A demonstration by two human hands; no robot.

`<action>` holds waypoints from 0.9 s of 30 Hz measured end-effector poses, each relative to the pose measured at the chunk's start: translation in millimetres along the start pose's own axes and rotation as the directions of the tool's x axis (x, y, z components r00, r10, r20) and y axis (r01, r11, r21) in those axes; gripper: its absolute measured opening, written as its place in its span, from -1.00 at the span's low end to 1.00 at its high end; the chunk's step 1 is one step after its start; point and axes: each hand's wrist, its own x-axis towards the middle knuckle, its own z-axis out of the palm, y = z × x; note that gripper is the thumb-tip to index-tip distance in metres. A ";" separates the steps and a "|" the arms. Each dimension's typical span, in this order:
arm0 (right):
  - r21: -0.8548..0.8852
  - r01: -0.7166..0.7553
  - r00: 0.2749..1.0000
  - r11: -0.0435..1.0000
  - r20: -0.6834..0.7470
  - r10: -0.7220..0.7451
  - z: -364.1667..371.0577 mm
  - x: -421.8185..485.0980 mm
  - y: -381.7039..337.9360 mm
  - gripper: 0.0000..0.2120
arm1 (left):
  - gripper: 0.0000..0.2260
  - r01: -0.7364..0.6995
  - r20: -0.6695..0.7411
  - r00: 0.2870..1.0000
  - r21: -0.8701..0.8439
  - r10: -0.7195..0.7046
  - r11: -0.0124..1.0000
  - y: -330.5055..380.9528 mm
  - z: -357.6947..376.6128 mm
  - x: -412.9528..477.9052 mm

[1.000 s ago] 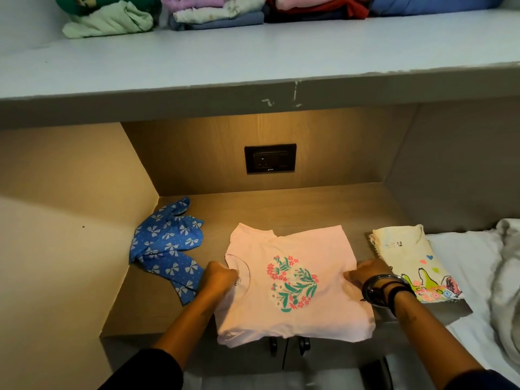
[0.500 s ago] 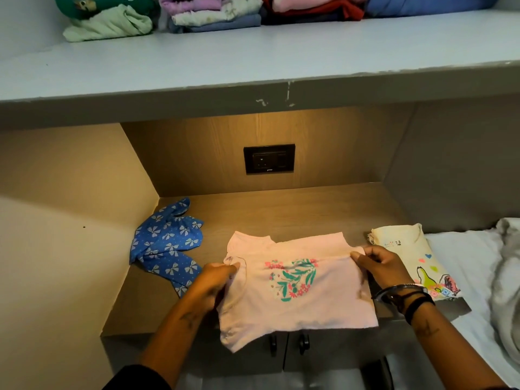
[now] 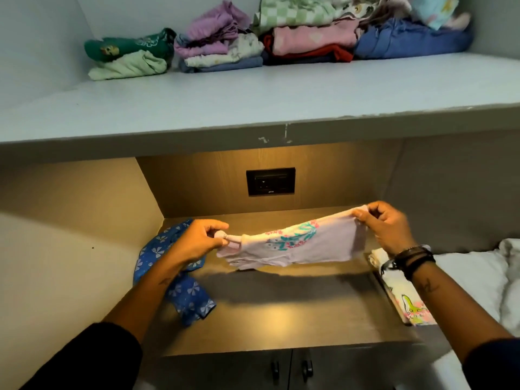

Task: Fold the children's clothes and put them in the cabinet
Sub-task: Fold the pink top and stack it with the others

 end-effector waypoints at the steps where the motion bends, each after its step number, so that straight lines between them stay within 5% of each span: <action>1: -0.009 0.000 1.000 1.000 0.014 0.000 0.6 9.4 -3.3 -0.89 | -0.80 -0.032 -0.008 0.999 0.102 0.033 0.994 3.1 -1.9 8.8; 3: 0.007 -0.017 0.999 1.000 0.032 0.016 3.0 26.7 -4.9 -0.91 | -0.92 -0.072 -0.056 0.995 0.245 0.088 0.967 6.0 -3.0 25.3; 7: 0.032 -0.086 0.996 0.996 -0.022 0.087 5.5 55.3 0.1 -0.86 | -0.87 -0.126 -0.104 0.979 0.358 0.173 0.925 13.3 0.8 44.7; 12: 0.042 -0.089 0.995 0.995 -0.039 0.090 -2.0 64.4 -5.1 -0.91 | -0.83 -0.183 -0.064 0.978 0.215 0.200 0.959 24.6 -4.1 43.3; 16: 0.018 -0.071 0.990 0.997 0.124 0.068 -19.6 38.0 -16.8 -0.91 | -0.86 -0.209 0.104 0.975 0.122 0.197 0.970 30.3 -17.6 7.3; 22: 0.140 -0.180 0.955 0.974 0.261 0.139 -28.6 -1.7 -1.7 -0.90 | -0.90 0.008 0.317 0.947 -0.156 0.043 0.988 4.0 -21.1 -18.2; 27: 0.020 -0.399 0.880 0.917 0.291 0.376 -3.9 4.5 55.0 -0.88 | -0.89 0.245 0.268 0.944 -0.185 -0.191 0.952 -49.4 20.0 1.0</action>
